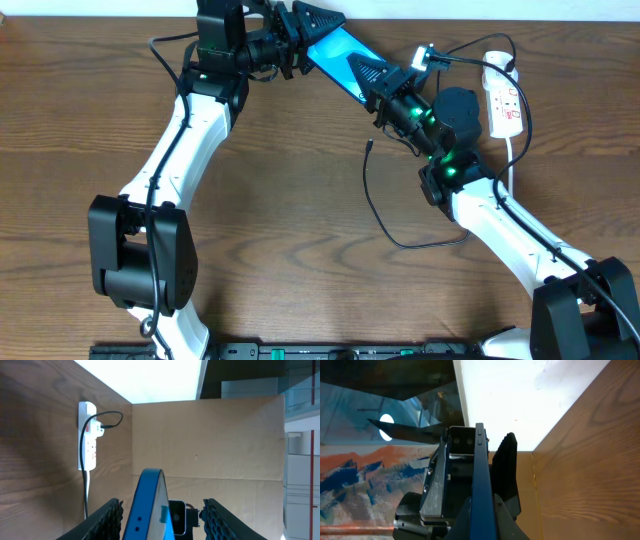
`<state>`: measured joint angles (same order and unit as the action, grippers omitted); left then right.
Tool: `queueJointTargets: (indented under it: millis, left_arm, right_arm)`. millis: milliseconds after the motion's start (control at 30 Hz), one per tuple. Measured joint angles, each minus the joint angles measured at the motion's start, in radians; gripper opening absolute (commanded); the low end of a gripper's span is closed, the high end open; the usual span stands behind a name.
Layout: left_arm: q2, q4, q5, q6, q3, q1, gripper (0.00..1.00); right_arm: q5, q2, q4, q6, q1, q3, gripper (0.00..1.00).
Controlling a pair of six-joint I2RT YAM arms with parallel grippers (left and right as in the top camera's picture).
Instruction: Plug charger to phone and switch on socket
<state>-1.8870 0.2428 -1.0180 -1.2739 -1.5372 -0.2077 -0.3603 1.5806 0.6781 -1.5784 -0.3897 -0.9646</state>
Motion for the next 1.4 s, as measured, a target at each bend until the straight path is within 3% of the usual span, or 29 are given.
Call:
queueJointTargets:
  millis: [667, 1033, 1400]
  left_arm:
    - [0.0, 0.008, -0.082, -0.038, -0.001, 0.004, 0.54]
    - [0.0, -0.003, -0.215, -0.039, -0.001, -0.002, 0.54]
    - [-0.002, -0.015, -0.194, -0.025, 0.0, -0.038, 0.54]
  right_arm:
    - [-0.069, 0.008, 0.057, 0.002, 0.035, 0.014, 0.02]
    - [-0.115, 0.021, 0.074, 0.019, 0.134, 0.014, 0.02]
    - [-0.05, 0.021, 0.028, 0.043, 0.069, 0.013, 0.02]
